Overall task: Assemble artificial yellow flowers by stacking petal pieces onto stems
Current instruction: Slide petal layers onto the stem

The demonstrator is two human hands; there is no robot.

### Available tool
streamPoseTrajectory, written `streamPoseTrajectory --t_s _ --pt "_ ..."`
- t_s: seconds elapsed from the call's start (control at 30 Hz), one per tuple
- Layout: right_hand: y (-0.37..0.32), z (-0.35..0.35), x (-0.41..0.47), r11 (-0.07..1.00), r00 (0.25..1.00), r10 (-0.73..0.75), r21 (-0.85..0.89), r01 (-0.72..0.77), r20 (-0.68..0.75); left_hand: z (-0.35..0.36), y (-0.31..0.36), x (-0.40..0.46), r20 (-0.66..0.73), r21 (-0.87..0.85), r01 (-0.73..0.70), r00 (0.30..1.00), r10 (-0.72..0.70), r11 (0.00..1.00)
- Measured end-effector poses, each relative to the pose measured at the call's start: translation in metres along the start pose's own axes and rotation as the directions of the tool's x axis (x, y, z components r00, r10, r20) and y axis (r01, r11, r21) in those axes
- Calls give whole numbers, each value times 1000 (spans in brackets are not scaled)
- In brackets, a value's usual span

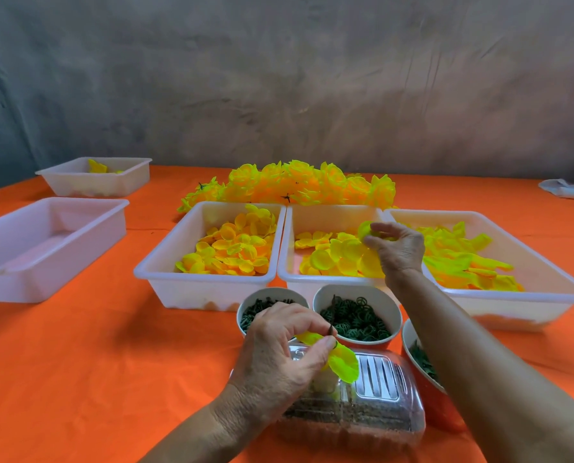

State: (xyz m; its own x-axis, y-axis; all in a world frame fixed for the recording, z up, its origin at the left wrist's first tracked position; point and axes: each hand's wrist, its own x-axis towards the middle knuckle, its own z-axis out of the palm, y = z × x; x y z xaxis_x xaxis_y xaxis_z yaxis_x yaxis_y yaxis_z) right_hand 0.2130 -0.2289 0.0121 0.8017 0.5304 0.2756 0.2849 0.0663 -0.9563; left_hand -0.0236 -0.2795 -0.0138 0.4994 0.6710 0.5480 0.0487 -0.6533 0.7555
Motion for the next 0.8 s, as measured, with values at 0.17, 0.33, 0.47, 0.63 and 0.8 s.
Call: streamPoseTrajectory --t_s 0.17,0.33,0.47,0.63,0.8 --pt "1 -6 3 989 996 84 128 -79 -31 1 1 0 -13 -11 -2 1000 2 1000" --pt "-2 -10 -1 981 995 93 171 -95 23 0 2 0 -7 -18 7 1000 -7 1000" --pt "-14 -17 -13 955 995 83 280 -98 63 0 0 -1 3 -85 83 997 -83 993" --pt "-32 -29 -33 925 976 94 345 -159 198 -1 2 -3 0 -135 126 992 -127 983" --pt "-44 -41 -48 891 927 89 388 -237 363 -1 4 -3 3 -120 150 989 -150 981"
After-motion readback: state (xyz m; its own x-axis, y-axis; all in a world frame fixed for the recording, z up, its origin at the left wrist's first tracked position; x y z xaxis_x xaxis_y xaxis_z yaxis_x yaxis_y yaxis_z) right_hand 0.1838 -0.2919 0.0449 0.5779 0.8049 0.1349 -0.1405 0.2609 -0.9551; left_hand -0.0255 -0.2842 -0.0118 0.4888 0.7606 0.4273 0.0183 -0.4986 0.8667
